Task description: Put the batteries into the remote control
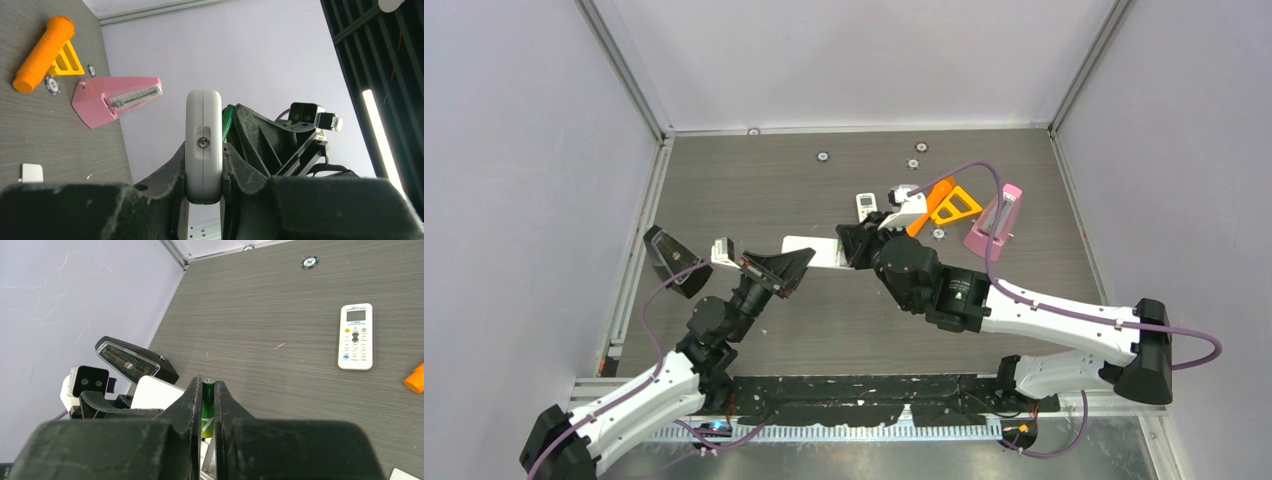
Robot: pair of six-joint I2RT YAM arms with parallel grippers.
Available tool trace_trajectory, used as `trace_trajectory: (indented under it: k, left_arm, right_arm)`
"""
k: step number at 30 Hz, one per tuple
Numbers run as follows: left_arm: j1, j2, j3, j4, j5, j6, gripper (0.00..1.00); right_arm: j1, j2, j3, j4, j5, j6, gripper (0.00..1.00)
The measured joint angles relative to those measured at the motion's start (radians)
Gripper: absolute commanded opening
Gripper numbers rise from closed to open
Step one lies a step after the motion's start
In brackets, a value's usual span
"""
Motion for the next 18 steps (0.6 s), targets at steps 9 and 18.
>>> trace_trajectory:
  k: [9,18]
  left_arm:
    - [0.0,-0.001,-0.003,0.021,-0.015,-0.031,0.0]
    - [0.0,0.047,-0.012,0.092,-0.031,-0.059,0.0]
  right_arm:
    - [0.016,-0.009,0.0,-0.003,0.037,-0.003,0.05]
    - [0.021,-0.009,0.002,-0.027,0.039,-0.002,0.05]
